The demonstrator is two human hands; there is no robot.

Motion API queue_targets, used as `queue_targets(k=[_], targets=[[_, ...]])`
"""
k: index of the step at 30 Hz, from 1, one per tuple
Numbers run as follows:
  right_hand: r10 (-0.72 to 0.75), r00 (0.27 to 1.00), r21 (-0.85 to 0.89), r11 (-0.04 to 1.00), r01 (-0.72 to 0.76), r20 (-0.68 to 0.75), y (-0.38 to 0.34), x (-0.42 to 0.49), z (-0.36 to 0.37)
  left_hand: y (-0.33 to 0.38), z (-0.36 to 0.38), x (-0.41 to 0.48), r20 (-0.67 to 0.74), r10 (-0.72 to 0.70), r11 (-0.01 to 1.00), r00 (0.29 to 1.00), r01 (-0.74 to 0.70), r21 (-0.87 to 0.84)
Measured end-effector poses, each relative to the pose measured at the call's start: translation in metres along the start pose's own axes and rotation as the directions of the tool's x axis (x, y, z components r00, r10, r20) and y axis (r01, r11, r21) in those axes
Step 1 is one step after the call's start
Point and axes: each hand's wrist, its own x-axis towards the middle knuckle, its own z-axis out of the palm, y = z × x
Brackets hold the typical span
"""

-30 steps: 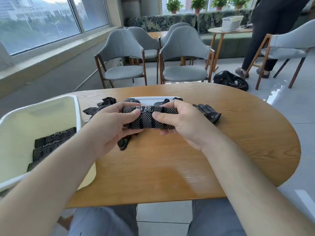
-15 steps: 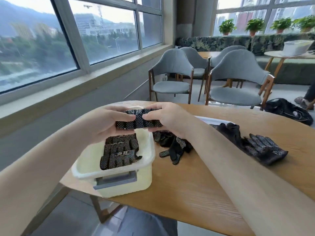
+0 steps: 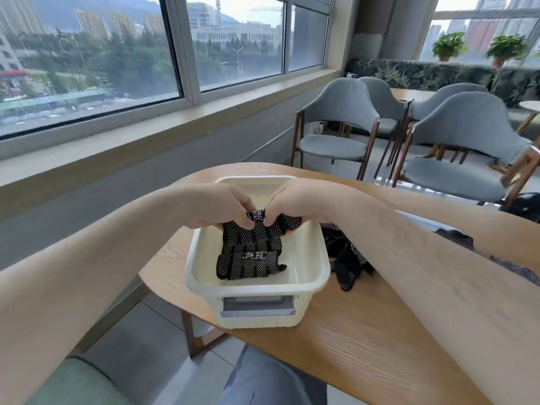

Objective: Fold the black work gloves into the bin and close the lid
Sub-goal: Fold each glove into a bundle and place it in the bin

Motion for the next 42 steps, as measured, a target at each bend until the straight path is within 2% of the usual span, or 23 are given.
queue_targets(k=[3, 6, 9, 12, 18, 22, 25, 29, 31, 33, 35, 37, 39, 40, 42], targets=[[0.057, 0.997, -0.196, 0.980, -0.044, 0.059, -0.004, 0.007, 0.013, -0.002, 0.007, 0.008, 0.052, -0.053, 0.976, 0.997, 0.041, 0.214], [0.154, 0.968, -0.269, 0.958, -0.097, 0.199, -0.002, 0.017, 0.028, -0.006, 0.018, 0.017, 0.099, -0.132, 0.908, 0.986, 0.081, 0.411], [0.251, 0.917, -0.348, 0.928, -0.137, 0.309, 0.002, 0.034, 0.041, -0.010, 0.027, 0.026, 0.169, -0.230, 0.868, 0.958, 0.124, 0.481], [0.290, 0.883, -0.432, 0.895, -0.113, 0.370, 0.007, 0.045, 0.055, -0.018, 0.034, 0.033, 0.216, -0.300, 0.827, 0.929, 0.141, 0.544], [0.275, 0.882, -0.555, 0.832, -0.018, 0.384, 0.013, 0.045, 0.068, -0.031, 0.045, 0.038, 0.224, -0.301, 0.740, 0.927, 0.079, 0.668], [0.226, 0.907, -0.640, 0.766, 0.060, 0.355, 0.013, 0.044, 0.076, -0.036, 0.049, 0.041, 0.205, -0.311, 0.697, 0.928, 0.075, 0.713], [0.210, 0.921, -0.720, 0.687, 0.100, 0.328, 0.015, 0.045, 0.082, -0.040, 0.052, 0.044, 0.172, -0.301, 0.657, 0.938, 0.073, 0.751], [0.151, 0.936, -0.835, 0.512, 0.200, 0.317, 0.010, 0.040, 0.086, -0.040, 0.055, 0.046, 0.138, -0.274, 0.543, 0.952, 0.034, 0.839], [0.183, 0.927, -0.846, 0.493, 0.203, 0.329, 0.008, 0.039, 0.086, -0.039, 0.055, 0.045, 0.136, -0.270, 0.512, 0.953, 0.022, 0.859], [0.169, 0.925, -0.841, 0.494, 0.219, 0.340, 0.002, 0.038, 0.082, -0.038, 0.049, 0.043, 0.144, -0.246, 0.537, 0.958, 0.011, 0.844], [0.086, 0.939, -0.828, 0.503, 0.248, 0.334, -0.005, 0.035, 0.070, -0.030, 0.039, 0.039, 0.141, -0.181, 0.580, 0.973, -0.010, 0.815], [-0.010, 0.962, -0.827, 0.509, 0.240, 0.273, -0.010, 0.031, 0.053, -0.016, 0.033, 0.034, 0.099, -0.070, 0.593, 0.993, -0.039, 0.804], [-0.100, 0.981, -0.837, 0.511, 0.192, 0.164, -0.013, 0.022, 0.031, 0.001, 0.031, 0.031, -0.001, 0.091, 0.553, 0.996, -0.050, 0.832], [-0.135, 0.984, -0.832, 0.527, 0.172, 0.118, -0.012, 0.018, 0.020, 0.008, 0.031, 0.030, -0.045, 0.163, 0.533, 0.986, -0.050, 0.845], [-0.150, 0.987, -0.761, 0.633, 0.139, 0.056, -0.009, 0.007, -0.004, 0.024, 0.033, 0.030, -0.071, 0.275, 0.554, 0.959, -0.098, 0.827]])
